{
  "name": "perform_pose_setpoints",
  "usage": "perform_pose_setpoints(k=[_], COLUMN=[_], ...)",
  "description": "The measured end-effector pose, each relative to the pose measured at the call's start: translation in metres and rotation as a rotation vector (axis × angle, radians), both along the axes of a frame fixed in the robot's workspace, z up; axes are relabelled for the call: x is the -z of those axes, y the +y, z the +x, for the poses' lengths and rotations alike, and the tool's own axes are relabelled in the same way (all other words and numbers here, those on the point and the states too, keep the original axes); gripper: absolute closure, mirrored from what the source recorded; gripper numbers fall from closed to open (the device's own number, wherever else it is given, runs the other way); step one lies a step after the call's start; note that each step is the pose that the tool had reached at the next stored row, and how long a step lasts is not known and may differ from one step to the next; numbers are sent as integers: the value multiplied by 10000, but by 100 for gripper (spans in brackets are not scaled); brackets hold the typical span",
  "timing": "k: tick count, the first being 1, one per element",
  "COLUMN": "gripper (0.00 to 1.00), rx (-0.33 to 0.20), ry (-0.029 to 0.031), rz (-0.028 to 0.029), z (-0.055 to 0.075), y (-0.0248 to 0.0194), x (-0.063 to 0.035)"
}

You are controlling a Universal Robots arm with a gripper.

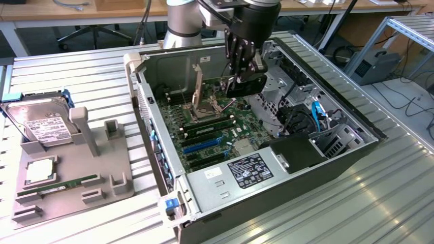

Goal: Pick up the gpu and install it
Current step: 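Insert the gpu into the slot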

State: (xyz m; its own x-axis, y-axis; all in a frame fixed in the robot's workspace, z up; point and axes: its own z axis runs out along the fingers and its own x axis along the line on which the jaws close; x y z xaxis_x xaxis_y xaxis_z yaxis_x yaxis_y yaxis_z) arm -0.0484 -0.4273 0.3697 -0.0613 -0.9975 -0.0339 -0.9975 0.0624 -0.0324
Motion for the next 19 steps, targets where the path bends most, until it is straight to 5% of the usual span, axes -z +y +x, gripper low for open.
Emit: perform_pose_setpoints(k=[19], gripper=[73], rx=[0], ry=[0], rz=[-1], z=[0], y=[-4], x=[38])
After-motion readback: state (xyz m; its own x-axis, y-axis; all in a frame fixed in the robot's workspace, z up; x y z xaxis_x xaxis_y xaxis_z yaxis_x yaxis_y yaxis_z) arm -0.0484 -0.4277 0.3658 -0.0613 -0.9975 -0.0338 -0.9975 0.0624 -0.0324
